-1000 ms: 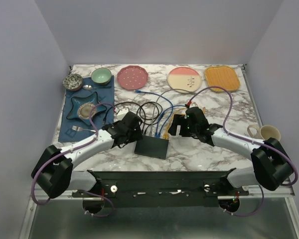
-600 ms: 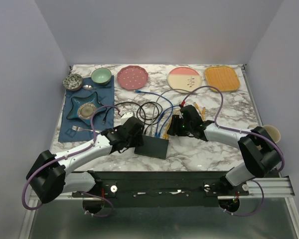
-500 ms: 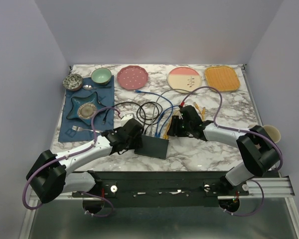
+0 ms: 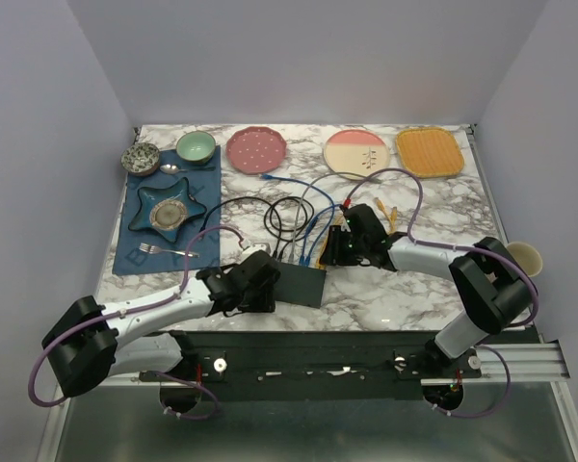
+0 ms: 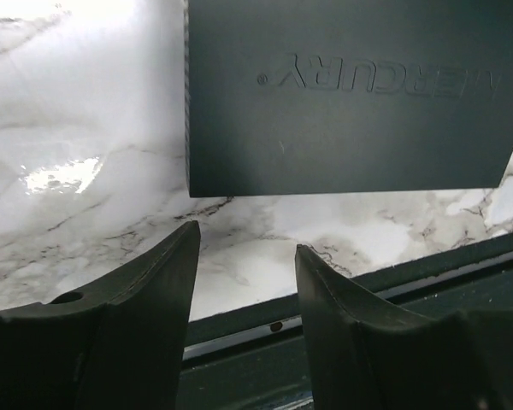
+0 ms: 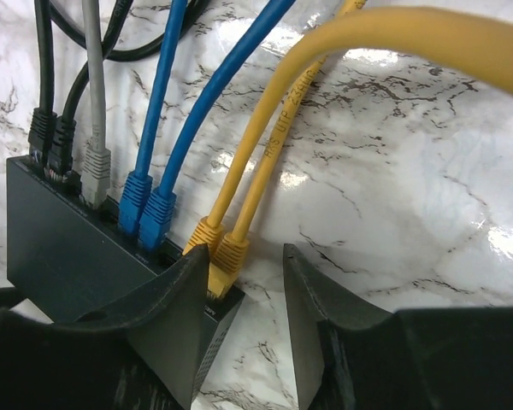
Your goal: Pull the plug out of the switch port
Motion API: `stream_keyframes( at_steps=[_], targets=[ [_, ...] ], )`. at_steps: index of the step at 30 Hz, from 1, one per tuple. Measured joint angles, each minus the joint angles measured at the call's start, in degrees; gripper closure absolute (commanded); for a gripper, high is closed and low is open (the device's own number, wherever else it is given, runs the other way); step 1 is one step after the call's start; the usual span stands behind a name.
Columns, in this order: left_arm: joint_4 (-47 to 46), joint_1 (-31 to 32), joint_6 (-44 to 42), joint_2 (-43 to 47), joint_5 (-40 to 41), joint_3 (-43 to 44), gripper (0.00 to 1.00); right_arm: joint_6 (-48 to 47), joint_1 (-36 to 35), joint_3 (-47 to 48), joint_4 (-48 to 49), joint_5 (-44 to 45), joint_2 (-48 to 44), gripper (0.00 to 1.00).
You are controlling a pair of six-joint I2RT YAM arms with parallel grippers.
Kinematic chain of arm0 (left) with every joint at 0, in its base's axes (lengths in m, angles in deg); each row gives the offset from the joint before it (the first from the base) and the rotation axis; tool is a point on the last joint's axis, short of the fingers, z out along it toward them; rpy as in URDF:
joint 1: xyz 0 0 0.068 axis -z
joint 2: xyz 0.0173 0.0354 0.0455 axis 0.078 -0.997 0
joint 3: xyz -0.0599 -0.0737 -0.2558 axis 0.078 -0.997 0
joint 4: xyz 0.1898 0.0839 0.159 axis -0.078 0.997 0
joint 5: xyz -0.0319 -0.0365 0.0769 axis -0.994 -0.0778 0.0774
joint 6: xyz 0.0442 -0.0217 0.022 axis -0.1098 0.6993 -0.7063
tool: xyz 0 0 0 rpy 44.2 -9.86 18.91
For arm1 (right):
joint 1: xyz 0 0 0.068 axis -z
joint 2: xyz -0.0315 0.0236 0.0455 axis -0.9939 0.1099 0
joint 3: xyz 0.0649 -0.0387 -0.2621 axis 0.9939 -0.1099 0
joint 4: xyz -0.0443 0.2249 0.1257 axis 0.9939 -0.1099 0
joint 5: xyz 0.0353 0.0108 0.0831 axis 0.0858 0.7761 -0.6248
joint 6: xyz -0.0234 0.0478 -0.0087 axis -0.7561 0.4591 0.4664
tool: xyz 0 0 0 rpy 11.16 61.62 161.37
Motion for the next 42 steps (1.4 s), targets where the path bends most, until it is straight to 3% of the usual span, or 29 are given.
stream_keyframes(
  at_steps=[5,7,8,13,22,31,38,42],
  targets=[
    [-1.1,0.2,0.4,-2.3,-1.0,-0.8,0.57,-0.1,-0.4,0.2,0.8,-0.9,0.6,0.67],
    [-2.5,0.2,0.4,-5.2,-1.2,-0.7,0.58,-0.1,-0.8,0.2,1.2,-1.2,0.6,0.79],
    [-2.8,0.2,0.3,-6.8,-1.6,0.0,0.63,-0.2,-1.0,0.2,1.2,-1.3,0.6,0.79],
    [-4.0,0.4,-0.1,-13.1,-1.5,4.5,0.64,-0.9,-1.7,0.2,1.4,-1.2,0.6,0.86],
    [4.6,0.8,-3.5,-22.4,-1.7,14.3,0.60,-3.3,-4.9,0.8,-0.3,4.8,-0.6,0.83],
    [9.7,-4.3,-7.3,-26.4,-4.3,19.0,0.57,-5.6,-9.4,0.8,-4.0,10.6,-2.7,0.82],
    [8.5,-14.4,-8.7,-27.1,-1.5,20.5,0.54,-6.0,-14.8,2.6,-8.8,9.7,-2.4,0.74],
    [4.2,-19.1,-8.6,-27.1,0.7,23.8,0.52,-5.5,-18.0,3.0,-15.1,8.3,-3.8,0.62]
  ],
)
